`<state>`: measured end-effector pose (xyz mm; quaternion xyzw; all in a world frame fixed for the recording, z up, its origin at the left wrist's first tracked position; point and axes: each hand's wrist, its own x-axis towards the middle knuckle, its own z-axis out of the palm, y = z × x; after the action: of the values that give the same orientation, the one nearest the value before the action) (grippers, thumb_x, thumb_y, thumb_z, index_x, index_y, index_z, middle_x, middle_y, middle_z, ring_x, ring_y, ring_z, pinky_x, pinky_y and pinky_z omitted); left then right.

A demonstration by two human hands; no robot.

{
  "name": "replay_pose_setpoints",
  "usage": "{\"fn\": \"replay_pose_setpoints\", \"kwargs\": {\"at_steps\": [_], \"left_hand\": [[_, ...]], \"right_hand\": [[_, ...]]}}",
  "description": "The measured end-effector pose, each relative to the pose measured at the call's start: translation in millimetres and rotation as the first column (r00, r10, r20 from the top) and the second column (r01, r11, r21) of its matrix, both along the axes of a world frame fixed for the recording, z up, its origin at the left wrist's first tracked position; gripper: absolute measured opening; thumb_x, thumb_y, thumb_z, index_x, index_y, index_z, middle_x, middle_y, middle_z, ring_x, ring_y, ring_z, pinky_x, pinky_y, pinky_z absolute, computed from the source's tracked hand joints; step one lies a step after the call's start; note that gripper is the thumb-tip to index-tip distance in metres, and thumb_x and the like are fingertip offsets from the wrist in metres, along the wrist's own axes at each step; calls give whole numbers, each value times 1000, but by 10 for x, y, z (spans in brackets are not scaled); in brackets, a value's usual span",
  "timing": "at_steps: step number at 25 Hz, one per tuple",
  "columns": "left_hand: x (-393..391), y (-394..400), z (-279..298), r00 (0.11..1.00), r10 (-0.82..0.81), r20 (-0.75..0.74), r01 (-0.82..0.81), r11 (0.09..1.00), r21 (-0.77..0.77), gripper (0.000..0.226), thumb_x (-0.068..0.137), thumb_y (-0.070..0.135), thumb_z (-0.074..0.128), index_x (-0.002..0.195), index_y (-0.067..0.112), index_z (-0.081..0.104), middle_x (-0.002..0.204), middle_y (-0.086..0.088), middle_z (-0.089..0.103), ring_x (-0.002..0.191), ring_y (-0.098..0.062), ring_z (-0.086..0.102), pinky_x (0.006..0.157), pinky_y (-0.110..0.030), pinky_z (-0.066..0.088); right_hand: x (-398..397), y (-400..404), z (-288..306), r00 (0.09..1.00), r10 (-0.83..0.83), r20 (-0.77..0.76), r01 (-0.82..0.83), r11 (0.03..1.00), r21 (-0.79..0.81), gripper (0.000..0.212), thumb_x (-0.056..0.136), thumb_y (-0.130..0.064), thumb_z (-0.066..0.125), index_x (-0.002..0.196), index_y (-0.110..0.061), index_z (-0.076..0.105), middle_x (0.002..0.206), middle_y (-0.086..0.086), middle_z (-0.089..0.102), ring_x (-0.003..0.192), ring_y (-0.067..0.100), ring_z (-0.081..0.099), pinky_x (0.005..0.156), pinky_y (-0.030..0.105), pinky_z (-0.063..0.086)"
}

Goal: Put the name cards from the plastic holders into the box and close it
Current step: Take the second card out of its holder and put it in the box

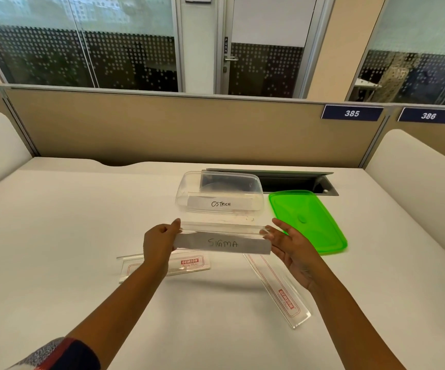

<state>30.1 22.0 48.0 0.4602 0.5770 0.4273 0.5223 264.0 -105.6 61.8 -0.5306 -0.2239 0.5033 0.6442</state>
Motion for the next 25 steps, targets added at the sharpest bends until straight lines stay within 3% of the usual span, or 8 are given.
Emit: {"fn": "replay_pose_setpoints", "kwargs": {"at_steps": [5,8,14,16,18,20,23,25], "left_hand": [[135,293,274,997,0,-74,6,997,76,27,87,31,59,70,10,62,86,-17,65,93,-41,63,88,-50,54],[229,497,379,994,35,-102,-26,996,88,34,87,37,57,82,4,63,99,-22,66,94,-39,63,90,-49,54],[422,803,469,978,87,-192,-60,988,144,40,88,36,56,83,-3,59,95,-25,65,93,-39,63,89,-46,53],[462,852,455,955,117,-271,-67,980,187,39,89,38,55,78,0,59,88,-21,65,82,-33,62,77,-37,52],[511,881,435,936,141,-321,-72,973,218,37,89,37,55,72,4,55,80,-16,61,73,-26,55,68,-32,40],[566,914,409,919,110,-380,-21,973,231,35,90,33,54,73,3,56,81,-18,61,74,-26,53,69,-29,37],[620,973,363,831,51,-553,97,967,235,31,93,24,51,99,-5,62,105,-22,64,95,-33,59,79,-32,44],[608,1008,331,670,61,-740,145,967,210,33,93,24,48,111,0,61,117,-20,57,108,-34,53,89,-38,45]], "right_hand": [[35,283,105,972,-154,176,157,988,-3,16,82,-7,66,93,-19,66,103,8,69,96,20,64,89,31,53],[93,505,172,878,-241,413,266,964,-3,9,82,-13,68,89,-18,68,96,7,70,89,20,62,79,29,49],[244,1065,324,704,-304,642,348,936,62,5,81,-10,68,86,-11,69,84,7,68,78,16,58,72,26,44],[265,1193,324,649,-294,702,355,933,62,6,81,-9,67,86,-8,70,84,6,69,76,14,58,65,15,42],[281,1285,309,594,-273,757,353,934,59,7,82,-8,66,87,-6,71,85,8,70,74,14,58,55,5,39],[289,1336,275,551,-250,796,358,933,45,9,82,-7,65,89,-3,70,88,13,72,75,15,58,59,13,40],[314,1339,201,509,-248,824,369,928,51,10,83,-3,62,91,-2,69,91,16,72,75,16,57,61,17,39],[329,1327,155,472,-234,850,355,933,59,11,83,-1,61,91,-3,68,92,16,72,76,17,58,65,19,40]]}}
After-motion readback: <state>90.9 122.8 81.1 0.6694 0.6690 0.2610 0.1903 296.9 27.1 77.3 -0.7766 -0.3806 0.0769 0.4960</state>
